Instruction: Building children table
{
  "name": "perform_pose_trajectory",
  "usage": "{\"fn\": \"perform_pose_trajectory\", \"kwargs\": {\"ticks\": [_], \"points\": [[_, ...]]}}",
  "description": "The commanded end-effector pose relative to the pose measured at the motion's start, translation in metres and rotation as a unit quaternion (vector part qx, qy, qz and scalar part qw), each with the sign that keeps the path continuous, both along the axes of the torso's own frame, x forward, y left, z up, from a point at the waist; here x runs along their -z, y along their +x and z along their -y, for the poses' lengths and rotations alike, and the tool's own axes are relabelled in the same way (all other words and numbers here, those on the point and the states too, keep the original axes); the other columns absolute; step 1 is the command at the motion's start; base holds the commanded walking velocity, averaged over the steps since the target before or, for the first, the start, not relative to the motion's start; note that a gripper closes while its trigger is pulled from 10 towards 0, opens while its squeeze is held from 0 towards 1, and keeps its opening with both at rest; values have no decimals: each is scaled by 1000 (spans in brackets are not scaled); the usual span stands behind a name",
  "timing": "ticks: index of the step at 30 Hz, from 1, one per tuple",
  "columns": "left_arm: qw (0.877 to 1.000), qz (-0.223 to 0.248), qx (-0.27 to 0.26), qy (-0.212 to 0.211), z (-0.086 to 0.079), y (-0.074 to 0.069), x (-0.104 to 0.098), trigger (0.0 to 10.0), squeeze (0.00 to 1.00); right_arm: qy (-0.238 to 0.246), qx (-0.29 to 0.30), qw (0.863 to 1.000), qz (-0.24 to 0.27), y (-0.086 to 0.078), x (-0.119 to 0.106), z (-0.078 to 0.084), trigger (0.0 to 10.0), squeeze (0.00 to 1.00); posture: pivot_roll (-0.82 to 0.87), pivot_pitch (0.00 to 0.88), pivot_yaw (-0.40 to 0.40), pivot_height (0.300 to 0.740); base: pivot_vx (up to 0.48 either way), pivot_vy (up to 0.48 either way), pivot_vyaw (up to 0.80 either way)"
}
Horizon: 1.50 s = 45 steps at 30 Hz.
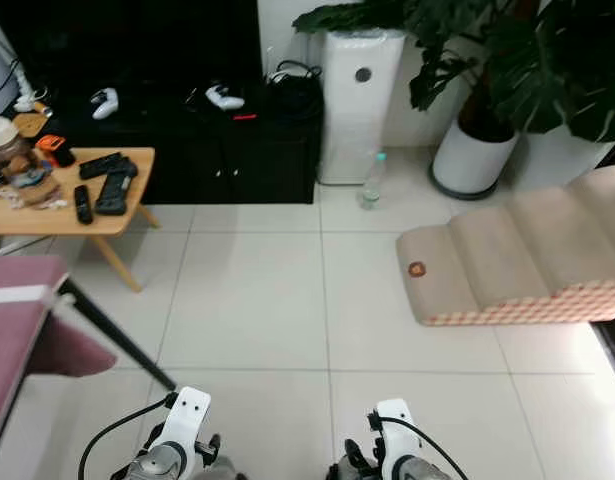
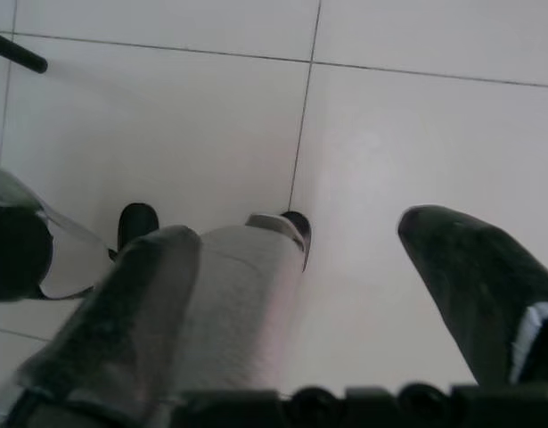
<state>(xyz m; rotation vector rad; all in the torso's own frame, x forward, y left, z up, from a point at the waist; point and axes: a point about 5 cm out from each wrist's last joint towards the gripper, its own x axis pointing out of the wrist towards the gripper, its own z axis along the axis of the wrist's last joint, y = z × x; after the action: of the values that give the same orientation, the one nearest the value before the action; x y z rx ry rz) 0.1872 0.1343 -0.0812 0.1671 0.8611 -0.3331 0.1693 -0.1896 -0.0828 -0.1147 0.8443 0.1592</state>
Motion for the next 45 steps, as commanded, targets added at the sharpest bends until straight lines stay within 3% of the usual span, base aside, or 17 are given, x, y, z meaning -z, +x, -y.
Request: {"fn": "perform_pose_trajectory", "kwargs": {"ticks": [1, 25, 45], "points": [[1000, -14, -4, 19, -13, -6, 4, 10000, 0, 8, -1, 1000, -23, -10, 6, -7, 10000, 0, -77, 77, 59, 740, 0, 0, 0], [1000, -18, -11, 16, -12, -6, 4, 10000, 0, 5, 1, 1000, -23, -10, 6, -5, 10000, 0, -87, 78, 61, 740, 0, 0, 0], [997, -12, -72, -2, -24, -12, 5, 10000, 0, 8, -17, 1000, -3, -1, 1, -4, 10000, 0, -54, 86, 35, 740, 0, 0, 0]]}}
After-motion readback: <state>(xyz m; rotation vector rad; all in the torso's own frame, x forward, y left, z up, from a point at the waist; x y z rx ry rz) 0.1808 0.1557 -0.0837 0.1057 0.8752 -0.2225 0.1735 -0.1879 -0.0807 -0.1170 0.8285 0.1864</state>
